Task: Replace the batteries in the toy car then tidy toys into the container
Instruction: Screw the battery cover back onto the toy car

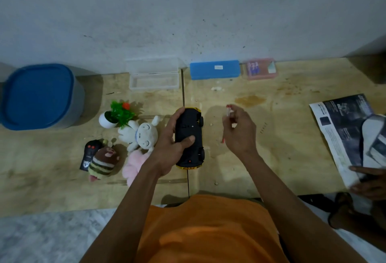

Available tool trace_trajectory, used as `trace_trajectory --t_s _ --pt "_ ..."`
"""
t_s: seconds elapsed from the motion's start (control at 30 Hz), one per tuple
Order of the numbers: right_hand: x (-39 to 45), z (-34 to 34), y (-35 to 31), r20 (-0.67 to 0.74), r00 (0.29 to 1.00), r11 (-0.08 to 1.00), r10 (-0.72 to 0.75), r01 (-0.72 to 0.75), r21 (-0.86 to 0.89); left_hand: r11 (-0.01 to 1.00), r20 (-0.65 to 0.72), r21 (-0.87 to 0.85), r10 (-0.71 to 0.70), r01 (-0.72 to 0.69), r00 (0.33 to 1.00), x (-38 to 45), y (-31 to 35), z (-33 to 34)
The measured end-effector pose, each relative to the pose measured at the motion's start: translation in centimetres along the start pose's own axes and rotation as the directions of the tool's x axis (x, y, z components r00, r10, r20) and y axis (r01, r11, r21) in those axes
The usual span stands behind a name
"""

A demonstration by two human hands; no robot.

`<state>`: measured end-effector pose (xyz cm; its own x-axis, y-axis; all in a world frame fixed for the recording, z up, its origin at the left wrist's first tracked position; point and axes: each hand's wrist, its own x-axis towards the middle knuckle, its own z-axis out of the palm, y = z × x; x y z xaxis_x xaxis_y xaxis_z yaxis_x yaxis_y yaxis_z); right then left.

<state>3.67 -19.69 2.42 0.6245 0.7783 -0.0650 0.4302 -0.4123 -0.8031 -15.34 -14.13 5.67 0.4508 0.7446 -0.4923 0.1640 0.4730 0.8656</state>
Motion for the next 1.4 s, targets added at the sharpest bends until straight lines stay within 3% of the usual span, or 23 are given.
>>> trace_trajectory --t_s 0.13,0.2,0.3,0.53,1.4 --pt "-0.6 -1.6 -6.6 0.024 0.992 0.925 -0.127 0.109 0.364 0.997 0.001 0.066 0.042 -0.042 0.999 -0.2 0.0 -0.8" --pt "-0.9 -1.4 -8.0 0.071 0.981 0.887 -0.179 0.129 0.443 0.993 0.008 0.092 0.068 -0.069 0.998 -0.4 0.2 -1.0" --pt "-1.5 -0.5 -8.7 0.108 0.969 0.889 -0.222 0.155 0.431 0.989 0.008 0.120 0.090 -0.090 0.996 -0.7 0.2 -1.3" --pt "-2.4 0.4 -9.3 0.045 0.964 0.865 -0.263 0.215 0.453 0.983 -0.018 0.144 0.115 -0.111 0.993 -1.3 0.3 -2.2" --pt "-2.4 0.6 -9.4 0.013 0.964 0.850 -0.264 0.227 0.476 0.983 -0.014 0.127 0.137 -0.134 0.990 -1.5 0.7 -2.2"
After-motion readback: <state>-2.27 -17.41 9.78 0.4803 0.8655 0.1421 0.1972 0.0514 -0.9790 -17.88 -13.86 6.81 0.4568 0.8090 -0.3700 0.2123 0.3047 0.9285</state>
